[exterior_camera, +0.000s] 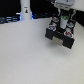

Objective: Open the kcup holder, insert the kcup into the holder, and close the kcup holder

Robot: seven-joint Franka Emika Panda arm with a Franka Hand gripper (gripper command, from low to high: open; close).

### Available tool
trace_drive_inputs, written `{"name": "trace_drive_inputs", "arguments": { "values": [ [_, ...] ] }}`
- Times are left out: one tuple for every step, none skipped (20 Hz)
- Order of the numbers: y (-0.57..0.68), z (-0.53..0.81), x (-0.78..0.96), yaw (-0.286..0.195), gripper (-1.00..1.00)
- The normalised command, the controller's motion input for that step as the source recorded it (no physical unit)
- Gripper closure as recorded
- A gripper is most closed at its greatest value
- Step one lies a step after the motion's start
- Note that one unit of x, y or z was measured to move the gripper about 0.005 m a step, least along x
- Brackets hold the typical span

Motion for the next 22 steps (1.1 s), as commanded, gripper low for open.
{"name": "trace_drive_inputs", "arguments": {
  "values": [
    [0.00,0.00,-0.22,-0.025,1.00],
    [0.14,0.00,-0.25,0.000,1.00],
    [0.15,0.00,-0.23,0.000,1.00],
    [0.12,0.00,-0.37,0.000,1.00],
    [0.04,0.00,-0.44,0.000,1.00],
    [0.00,0.00,-0.37,0.000,1.00],
    [0.00,0.00,-0.17,0.000,1.00],
    [-0.03,-0.32,0.00,0.021,1.00],
    [-0.05,-0.31,-0.04,0.007,1.00],
    [-0.08,-0.29,-0.05,0.005,1.00],
    [-0.09,-0.26,-0.05,0.009,1.00],
    [-0.12,-0.29,-0.05,-0.009,1.00],
    [-0.12,-0.26,-0.12,0.017,1.00],
    [-0.08,-0.24,-0.07,0.018,1.00],
    [-0.10,-0.24,-0.09,0.010,1.00],
    [-0.09,-0.25,-0.11,0.003,1.00],
    [-0.08,-0.22,-0.13,0.013,1.00],
    [-0.08,-0.21,-0.13,0.014,1.00],
    [0.00,0.00,-0.03,0.000,1.00],
    [0.00,0.10,-0.09,-0.010,1.00],
    [-0.02,0.14,-0.18,-0.020,1.00],
    [-0.03,0.17,-0.24,-0.018,1.00]
  ]
}}
